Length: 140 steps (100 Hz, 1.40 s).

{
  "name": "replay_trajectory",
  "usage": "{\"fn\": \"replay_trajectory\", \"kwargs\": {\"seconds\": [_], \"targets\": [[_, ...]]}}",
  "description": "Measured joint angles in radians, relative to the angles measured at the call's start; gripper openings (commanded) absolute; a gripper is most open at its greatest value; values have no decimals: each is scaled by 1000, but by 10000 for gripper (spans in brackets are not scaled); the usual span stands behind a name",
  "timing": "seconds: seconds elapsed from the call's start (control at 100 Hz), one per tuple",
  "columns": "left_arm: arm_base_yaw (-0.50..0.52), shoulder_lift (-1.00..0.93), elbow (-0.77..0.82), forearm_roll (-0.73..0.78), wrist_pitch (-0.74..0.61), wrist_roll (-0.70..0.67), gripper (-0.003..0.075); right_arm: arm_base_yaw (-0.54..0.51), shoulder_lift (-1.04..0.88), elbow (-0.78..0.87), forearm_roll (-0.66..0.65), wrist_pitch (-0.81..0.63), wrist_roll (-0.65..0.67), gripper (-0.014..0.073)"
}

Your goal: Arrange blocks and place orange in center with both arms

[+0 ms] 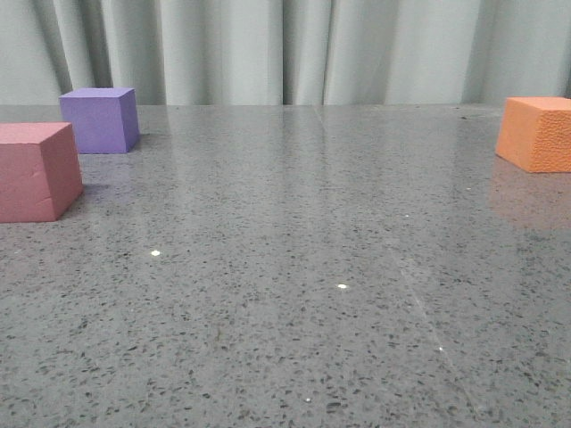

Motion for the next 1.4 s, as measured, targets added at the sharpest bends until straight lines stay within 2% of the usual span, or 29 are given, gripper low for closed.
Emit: {"fn": "replay_trajectory", "kwargs": {"seconds": [0.65,0.91,0.98,1.12,1.31,1.4], "targets": [[0,0,0,0,0,0,-19,0,0,0,0,-4,0,-67],[0,0,0,0,0,0,-19,0,0,-5,8,-150,18,-67],[0,0,0,0,0,0,-19,0,0,-48,17,-96,48,-67],[0,0,0,0,0,0,-19,0,72,-229,25,114,72,-67],[0,0,0,0,0,0,-19,0,393,-542,26,446,76,-67],[0,0,0,0,0,0,-19,0,550,-688,26,546,76,-67]]}}
